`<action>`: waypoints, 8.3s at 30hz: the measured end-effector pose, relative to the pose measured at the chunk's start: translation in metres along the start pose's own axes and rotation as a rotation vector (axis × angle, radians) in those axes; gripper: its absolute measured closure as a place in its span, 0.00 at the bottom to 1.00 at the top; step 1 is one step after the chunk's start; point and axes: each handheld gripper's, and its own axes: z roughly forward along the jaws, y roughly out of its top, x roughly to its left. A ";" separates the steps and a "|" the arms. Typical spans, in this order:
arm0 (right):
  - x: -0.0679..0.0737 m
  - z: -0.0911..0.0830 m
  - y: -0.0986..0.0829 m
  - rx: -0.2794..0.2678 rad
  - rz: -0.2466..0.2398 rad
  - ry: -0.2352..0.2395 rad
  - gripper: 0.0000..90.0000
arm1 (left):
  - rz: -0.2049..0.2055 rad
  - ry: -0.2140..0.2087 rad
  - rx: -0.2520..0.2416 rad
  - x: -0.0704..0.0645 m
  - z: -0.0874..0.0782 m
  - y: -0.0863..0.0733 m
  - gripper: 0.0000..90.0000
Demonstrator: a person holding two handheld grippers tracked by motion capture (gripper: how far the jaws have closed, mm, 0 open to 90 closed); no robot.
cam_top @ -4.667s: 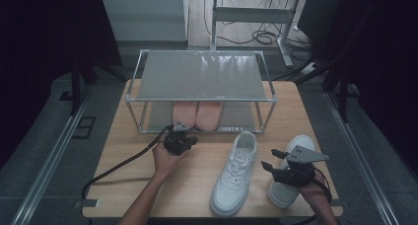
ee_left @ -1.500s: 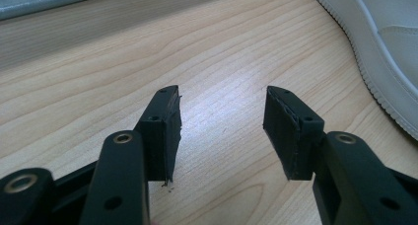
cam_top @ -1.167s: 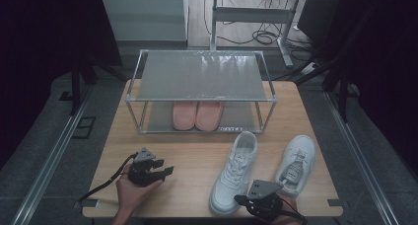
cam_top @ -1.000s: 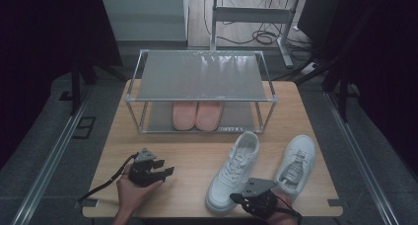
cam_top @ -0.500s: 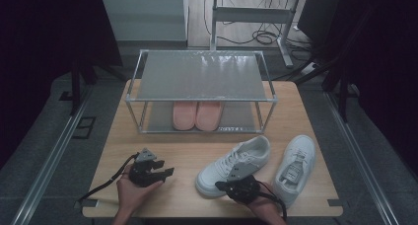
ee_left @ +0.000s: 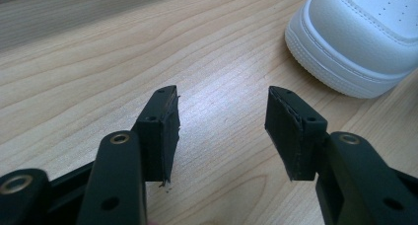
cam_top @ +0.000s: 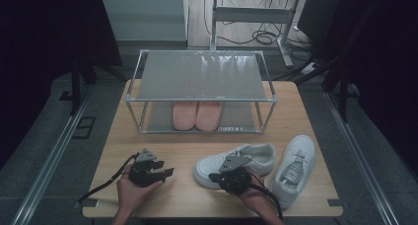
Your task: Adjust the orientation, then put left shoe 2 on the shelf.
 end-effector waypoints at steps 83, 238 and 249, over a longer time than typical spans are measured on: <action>-0.095 -0.101 -0.004 0.284 0.047 -0.217 1.00 | -0.018 0.007 -0.037 0.003 -0.008 0.000 0.52; -0.037 -0.046 0.008 0.097 0.095 -0.050 0.88 | -0.031 0.001 -0.048 0.002 -0.008 -0.001 0.52; -0.036 -0.048 0.014 0.040 0.102 -0.001 0.88 | -0.032 -0.004 -0.041 0.002 -0.006 -0.002 0.52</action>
